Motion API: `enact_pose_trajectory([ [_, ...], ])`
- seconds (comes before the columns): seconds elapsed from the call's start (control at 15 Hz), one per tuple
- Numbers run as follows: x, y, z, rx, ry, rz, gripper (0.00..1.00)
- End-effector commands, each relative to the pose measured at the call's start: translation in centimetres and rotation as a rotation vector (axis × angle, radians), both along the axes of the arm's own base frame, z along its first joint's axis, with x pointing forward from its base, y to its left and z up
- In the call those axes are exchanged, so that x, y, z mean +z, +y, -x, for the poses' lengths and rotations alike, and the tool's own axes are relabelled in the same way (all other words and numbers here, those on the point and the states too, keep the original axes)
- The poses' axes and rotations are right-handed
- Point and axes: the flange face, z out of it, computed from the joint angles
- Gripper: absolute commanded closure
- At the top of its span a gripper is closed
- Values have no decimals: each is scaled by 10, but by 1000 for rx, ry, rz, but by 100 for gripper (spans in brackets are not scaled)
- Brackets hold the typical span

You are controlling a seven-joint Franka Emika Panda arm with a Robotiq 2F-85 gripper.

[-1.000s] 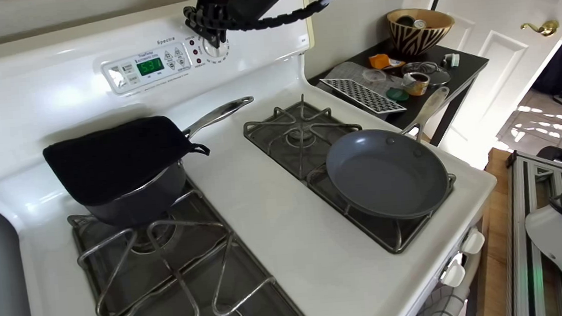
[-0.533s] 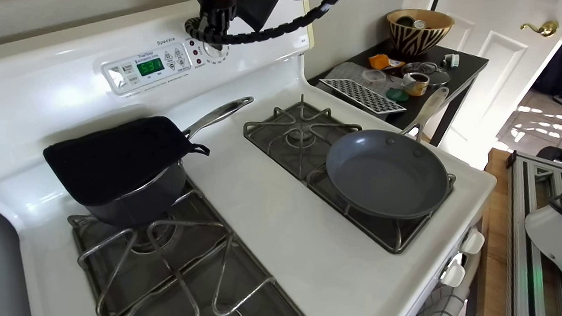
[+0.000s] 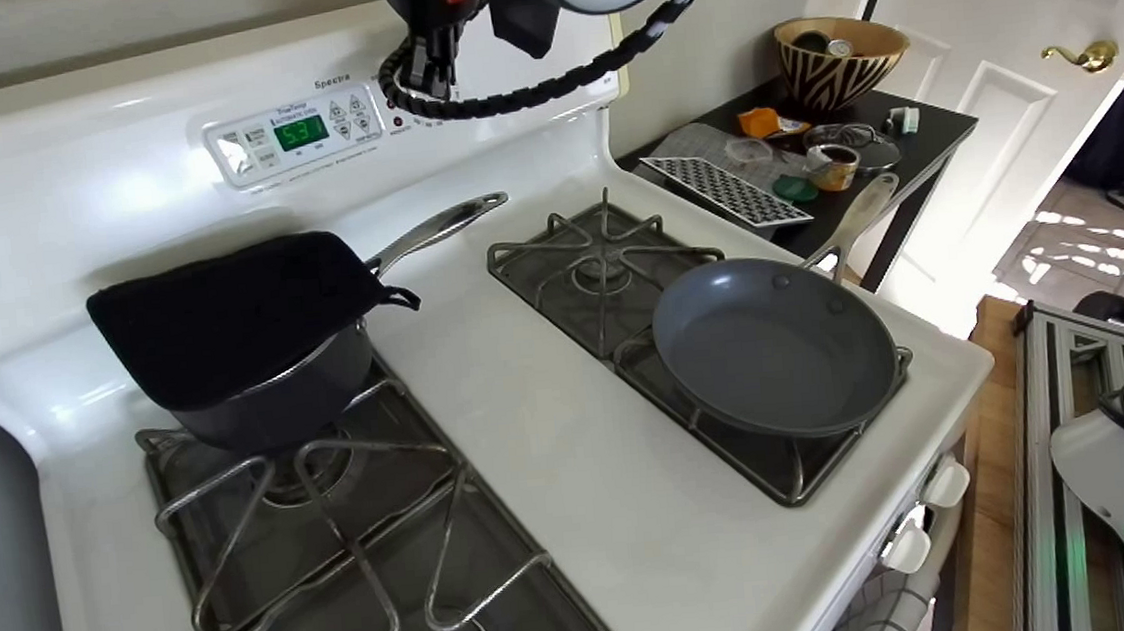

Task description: Turn the stove on the switch to the left

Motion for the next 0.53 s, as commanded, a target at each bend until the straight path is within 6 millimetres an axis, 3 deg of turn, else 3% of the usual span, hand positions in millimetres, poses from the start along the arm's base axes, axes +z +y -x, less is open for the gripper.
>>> enact_pose_trajectory([
  [0.0, -13, -4, -1, 44, 51, 96, 98],
  [0.47, -24, 1, -1, 142, 83, 209, 98],
])
